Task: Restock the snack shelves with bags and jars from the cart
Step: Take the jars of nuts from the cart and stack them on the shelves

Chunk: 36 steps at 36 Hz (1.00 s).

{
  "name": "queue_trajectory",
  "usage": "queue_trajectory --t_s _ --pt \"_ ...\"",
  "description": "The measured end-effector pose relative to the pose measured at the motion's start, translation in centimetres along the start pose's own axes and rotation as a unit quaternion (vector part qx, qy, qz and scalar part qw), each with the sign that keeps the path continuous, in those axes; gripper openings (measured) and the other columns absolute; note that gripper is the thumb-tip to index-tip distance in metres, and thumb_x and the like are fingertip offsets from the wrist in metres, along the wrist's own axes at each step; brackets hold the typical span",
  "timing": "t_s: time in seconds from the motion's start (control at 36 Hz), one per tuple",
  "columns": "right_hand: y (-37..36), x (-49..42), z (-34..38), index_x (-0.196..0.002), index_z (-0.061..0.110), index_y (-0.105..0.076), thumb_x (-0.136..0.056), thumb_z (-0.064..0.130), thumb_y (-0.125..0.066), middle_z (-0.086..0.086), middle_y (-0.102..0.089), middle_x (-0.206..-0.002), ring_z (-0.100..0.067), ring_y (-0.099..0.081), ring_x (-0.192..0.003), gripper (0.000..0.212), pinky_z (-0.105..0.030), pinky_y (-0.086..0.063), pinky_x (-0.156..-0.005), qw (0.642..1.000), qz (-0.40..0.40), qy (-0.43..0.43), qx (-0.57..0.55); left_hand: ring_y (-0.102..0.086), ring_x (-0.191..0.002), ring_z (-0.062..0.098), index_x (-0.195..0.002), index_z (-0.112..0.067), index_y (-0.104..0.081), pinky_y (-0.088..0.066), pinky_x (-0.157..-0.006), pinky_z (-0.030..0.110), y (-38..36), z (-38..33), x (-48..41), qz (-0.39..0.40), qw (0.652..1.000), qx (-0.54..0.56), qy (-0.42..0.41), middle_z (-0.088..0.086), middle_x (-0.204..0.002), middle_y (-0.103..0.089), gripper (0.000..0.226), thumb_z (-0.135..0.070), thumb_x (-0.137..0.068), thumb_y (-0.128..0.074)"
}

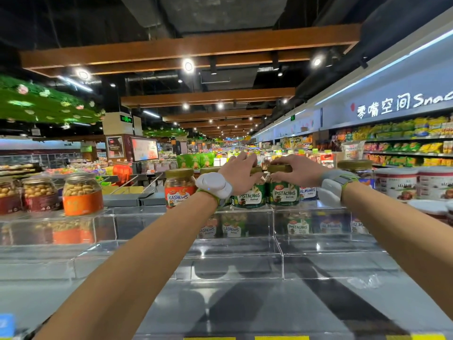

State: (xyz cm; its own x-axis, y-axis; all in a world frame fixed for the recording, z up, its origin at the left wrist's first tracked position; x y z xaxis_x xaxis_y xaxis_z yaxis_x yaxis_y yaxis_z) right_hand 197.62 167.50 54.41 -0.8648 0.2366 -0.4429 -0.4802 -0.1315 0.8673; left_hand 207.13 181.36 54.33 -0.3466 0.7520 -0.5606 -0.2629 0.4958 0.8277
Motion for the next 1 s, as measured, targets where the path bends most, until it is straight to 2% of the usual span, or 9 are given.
queue_trajectory --t_s 0.17,0.33,0.47,0.58,0.69,0.81,0.86,0.94,1.0 --pt "0.3 0.5 0.3 -0.144 0.025 -0.049 -0.093 0.055 -0.059 -0.004 -0.064 -0.117 -0.015 -0.063 -0.089 0.059 -0.020 -0.042 -0.065 1.000 0.004 -0.010 0.001 -0.045 -0.119 0.026 -0.130 -0.016 -0.045 -0.044 -0.096 0.043 0.9 -0.4 1.0 -0.016 1.000 0.010 0.009 0.006 -0.128 -0.050 0.040 -0.043 -0.101 -0.049" --pt "1.5 1.4 1.1 -0.149 0.024 -0.042 -0.096 0.054 -0.055 -0.009 -0.044 -0.151 -0.029 -0.045 -0.132 0.063 -0.036 -0.037 -0.100 0.999 0.000 -0.029 0.029 -0.041 -0.126 0.027 -0.132 -0.016 -0.045 -0.041 -0.096 0.041 2.6 -0.7 2.1 -0.035 0.999 0.036 0.016 0.007 -0.134 -0.047 0.038 -0.037 -0.101 -0.048" --pt "2.5 1.5 1.5 -0.146 0.024 -0.046 -0.093 0.061 -0.054 -0.007 -0.036 -0.157 -0.029 -0.036 -0.142 0.066 -0.044 -0.031 -0.112 0.998 -0.012 -0.036 0.059 -0.039 -0.129 0.027 -0.128 -0.015 -0.049 -0.040 -0.100 0.041 4.4 -1.4 3.1 -0.083 0.995 0.054 0.017 0.007 -0.135 -0.046 0.034 -0.030 -0.098 -0.052" --pt "4.3 2.8 1.8 -0.132 0.026 -0.059 -0.091 0.056 -0.061 -0.007 -0.047 -0.147 -0.028 -0.055 -0.124 0.051 -0.042 -0.045 -0.101 0.995 -0.083 -0.052 0.036 -0.042 -0.123 0.026 -0.122 -0.015 -0.053 -0.039 -0.096 0.035 6.1 -3.4 3.5 -0.152 0.980 0.128 0.014 0.006 -0.127 -0.048 0.027 -0.026 -0.097 -0.054" --pt "5.8 5.6 3.3 -0.120 0.019 -0.068 -0.092 0.036 -0.064 -0.002 -0.064 -0.124 -0.019 -0.059 -0.106 0.032 -0.032 -0.044 -0.085 0.983 -0.181 -0.033 -0.022 -0.047 -0.114 0.023 -0.119 -0.015 -0.054 -0.046 -0.094 0.040 7.4 -6.7 4.2 -0.200 0.950 0.238 0.013 0.003 -0.121 -0.051 0.025 -0.023 -0.096 -0.057" --pt "6.6 11.0 2.1 -0.106 0.023 -0.068 -0.093 0.031 -0.062 0.006 -0.070 -0.103 -0.014 -0.067 -0.091 0.016 -0.034 -0.053 -0.079 0.956 -0.255 -0.083 -0.121 -0.056 -0.105 0.021 -0.120 -0.018 -0.049 -0.051 -0.091 0.043 7.0 -11.6 5.2 -0.204 0.892 0.404 0.003 0.002 -0.114 -0.056 0.028 -0.023 -0.094 -0.060" --pt "6.5 14.4 1.2 -0.104 0.017 -0.069 -0.094 0.024 -0.062 0.005 -0.073 -0.088 -0.013 -0.069 -0.078 0.014 -0.036 -0.058 -0.071 0.936 -0.280 -0.110 -0.184 -0.058 -0.102 0.021 -0.119 -0.018 -0.049 -0.053 -0.090 0.044 6.2 -14.3 6.0 -0.192 0.865 0.464 -0.002 0.002 -0.112 -0.058 0.029 -0.023 -0.094 -0.062" --pt "6.1 19.7 0.7 -0.097 0.011 -0.068 -0.096 0.011 -0.064 0.006 -0.069 -0.065 -0.003 -0.059 -0.050 0.005 -0.023 -0.050 -0.048 0.911 -0.305 -0.129 -0.246 -0.060 -0.095 0.020 -0.115 -0.016 -0.051 -0.053 -0.088 0.041 4.5 -17.8 7.7 -0.193 0.839 0.508 -0.017 0.002 -0.106 -0.060 0.026 -0.021 -0.092 -0.063" --pt "6.0 24.7 -0.3 -0.089 0.020 -0.070 -0.093 0.014 -0.068 0.005 -0.068 -0.065 -0.001 -0.056 -0.047 0.007 -0.019 -0.045 -0.046 0.911 -0.309 -0.170 -0.214 -0.061 -0.093 0.023 -0.116 -0.017 -0.051 -0.051 -0.084 0.039 2.2 -21.2 9.4 -0.165 0.834 0.527 -0.018 -0.002 -0.097 -0.061 0.025 -0.019 -0.093 -0.062"
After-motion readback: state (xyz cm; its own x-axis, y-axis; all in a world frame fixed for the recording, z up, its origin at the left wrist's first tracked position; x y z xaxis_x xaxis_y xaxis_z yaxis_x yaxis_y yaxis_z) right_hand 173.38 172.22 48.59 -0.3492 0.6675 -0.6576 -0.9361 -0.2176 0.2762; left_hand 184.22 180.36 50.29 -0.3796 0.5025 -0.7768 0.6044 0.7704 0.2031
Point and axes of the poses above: each hand's wrist, its own x-axis away from the middle knuckle, its own y-axis out of the back of the hand, z = x × y, the point moved 6 cm from there along -x, towards the middle knuckle
